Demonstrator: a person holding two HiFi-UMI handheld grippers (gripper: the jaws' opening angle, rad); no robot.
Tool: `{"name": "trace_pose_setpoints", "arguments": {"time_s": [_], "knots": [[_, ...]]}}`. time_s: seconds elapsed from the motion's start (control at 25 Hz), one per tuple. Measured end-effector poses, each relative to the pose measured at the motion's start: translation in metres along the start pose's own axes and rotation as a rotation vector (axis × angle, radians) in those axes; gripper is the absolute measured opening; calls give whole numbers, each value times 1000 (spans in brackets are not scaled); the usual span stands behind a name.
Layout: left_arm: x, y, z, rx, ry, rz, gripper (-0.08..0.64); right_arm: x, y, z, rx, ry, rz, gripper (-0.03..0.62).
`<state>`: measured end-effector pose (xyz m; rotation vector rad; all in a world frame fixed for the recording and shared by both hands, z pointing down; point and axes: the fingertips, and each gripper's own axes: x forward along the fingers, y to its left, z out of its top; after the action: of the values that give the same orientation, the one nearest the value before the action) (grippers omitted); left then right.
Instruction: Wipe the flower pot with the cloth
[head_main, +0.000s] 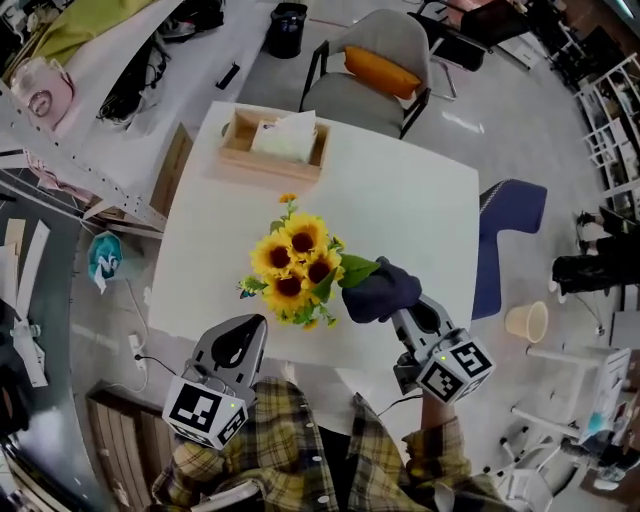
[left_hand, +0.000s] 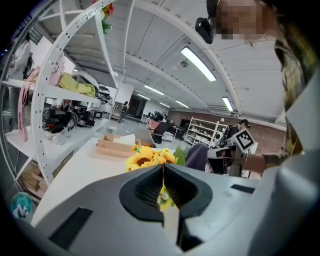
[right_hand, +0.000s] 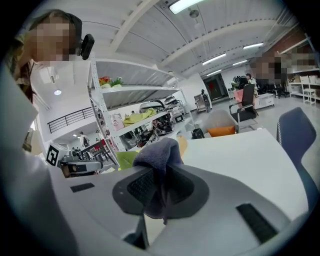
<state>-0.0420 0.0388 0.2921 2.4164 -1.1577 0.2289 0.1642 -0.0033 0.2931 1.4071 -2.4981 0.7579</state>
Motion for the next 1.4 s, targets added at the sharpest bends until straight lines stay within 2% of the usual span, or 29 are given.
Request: {"name": "trace_pose_setpoints", "arguments": {"time_s": [0.12,0.44,0.64,0.84,1.04,1.4], "knots": [[7,13,-22,10,23,16,15,15,-6,-17,-5,37,0,28],[35,32,-84,80,126,-7,17,46,-12,-60,18,128,24,28],[50,38,-104,129,133,-41,28,60,-14,-75,17,174,46,28],[64,39,-117,186,158,-84,138,71,-14,-81,23,182,50,28],[76,36,-119,234,158,-130,287,77,-12,-84,27,183,57,28],[97,33,-113,237,144,-144,362,76,-11,-94,53,201,71,28]]}}
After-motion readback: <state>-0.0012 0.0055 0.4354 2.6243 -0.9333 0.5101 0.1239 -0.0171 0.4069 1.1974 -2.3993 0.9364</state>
